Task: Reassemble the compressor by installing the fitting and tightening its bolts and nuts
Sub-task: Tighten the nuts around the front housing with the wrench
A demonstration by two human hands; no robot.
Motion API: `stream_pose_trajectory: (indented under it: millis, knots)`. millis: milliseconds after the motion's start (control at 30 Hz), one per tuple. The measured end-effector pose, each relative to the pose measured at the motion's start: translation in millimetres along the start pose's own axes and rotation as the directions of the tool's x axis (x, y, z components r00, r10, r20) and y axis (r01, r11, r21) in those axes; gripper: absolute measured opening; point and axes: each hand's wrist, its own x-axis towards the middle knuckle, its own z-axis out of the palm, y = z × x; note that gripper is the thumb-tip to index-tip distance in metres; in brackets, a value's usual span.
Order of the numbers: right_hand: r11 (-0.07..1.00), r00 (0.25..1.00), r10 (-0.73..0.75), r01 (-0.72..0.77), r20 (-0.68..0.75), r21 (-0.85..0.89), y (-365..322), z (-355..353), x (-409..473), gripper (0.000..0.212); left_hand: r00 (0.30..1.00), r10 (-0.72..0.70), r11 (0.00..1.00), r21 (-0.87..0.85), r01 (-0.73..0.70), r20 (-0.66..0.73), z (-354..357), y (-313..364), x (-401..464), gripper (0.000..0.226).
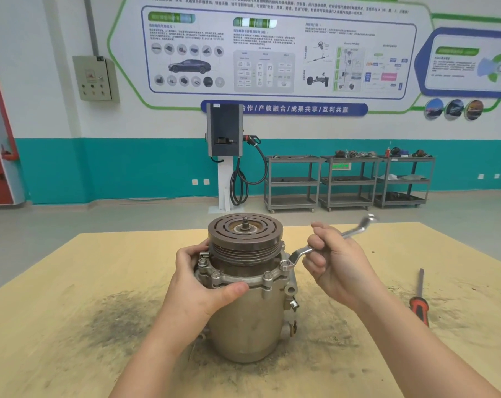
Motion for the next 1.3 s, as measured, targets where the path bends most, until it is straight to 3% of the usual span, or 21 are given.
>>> stream_pose_trajectory:
  millis: [100, 267, 400, 500, 633, 700, 800, 933, 1033, 1167, 1300]
  knots:
    - [0.997, 0.998, 0.059, -0.058, 0.02, -0.054, -6, 4, 10, 0.01, 1.0, 0.006, 1.0, -0.006, -0.006, -0.009, 2, 1, 0, 0.084]
    - [0.993, 1.0, 0.005, -0.005, 0.001, 0.118, 6, -3, 0, 0.019, 1.0, -0.003, 1.0, 0.025, 0.004, -0.019, 3, -2, 2, 0.09]
    - [0.971, 0.97, -0.231, 0.234, -0.078, 0.04, 15, -2, -22, 0.034, 0.999, 0.0, 0.999, 0.037, 0.001, -0.036, 3, -4, 4, 0.086]
    - [0.861, 0.864, -0.497, 0.479, -0.083, -0.168, 30, 3, -46, 0.048, 0.999, 0.006, 0.999, 0.045, -0.004, -0.045, 6, -4, 5, 0.084]
    - [0.748, 0.795, -0.606, 0.56, -0.021, -0.357, 30, 17, -63, 0.042, 0.999, 0.003, 0.999, 0.037, -0.002, -0.05, 7, -3, 4, 0.084]
    - [0.782, 0.797, -0.598, 0.557, -0.083, -0.28, 16, 21, -61, 0.029, 0.998, -0.003, 0.999, 0.034, 0.005, -0.065, 8, -1, 2, 0.086]
    - [0.879, 0.856, -0.476, 0.47, -0.2, -0.08, -2, 23, -52, 0.017, 0.991, -0.003, 0.999, 0.033, 0.007, -0.133, 17, 3, -3, 0.09]
    - [0.927, 0.909, -0.374, 0.366, -0.184, -0.077, 0, 19, -42, 0.012, 0.966, 0.024, 0.997, 0.071, -0.006, -0.256, 42, 7, -13, 0.093]
    - [0.925, 0.907, -0.38, 0.367, -0.181, -0.1, 2, 11, -37, 0.01, 0.959, 0.024, 0.999, -0.03, -0.034, -0.282, 41, 5, -9, 0.089]
    - [0.945, 0.933, -0.324, 0.314, -0.154, -0.087, 2, 5, -25, 0.009, 0.978, 0.047, 0.998, -0.031, -0.054, -0.205, 23, -1, 0, 0.1]
    - [0.988, 0.979, -0.151, 0.147, -0.137, -0.042, 0, 1, -9, 0.012, 0.996, 0.036, 0.999, -0.006, -0.036, -0.077, 22, 0, -4, 0.116]
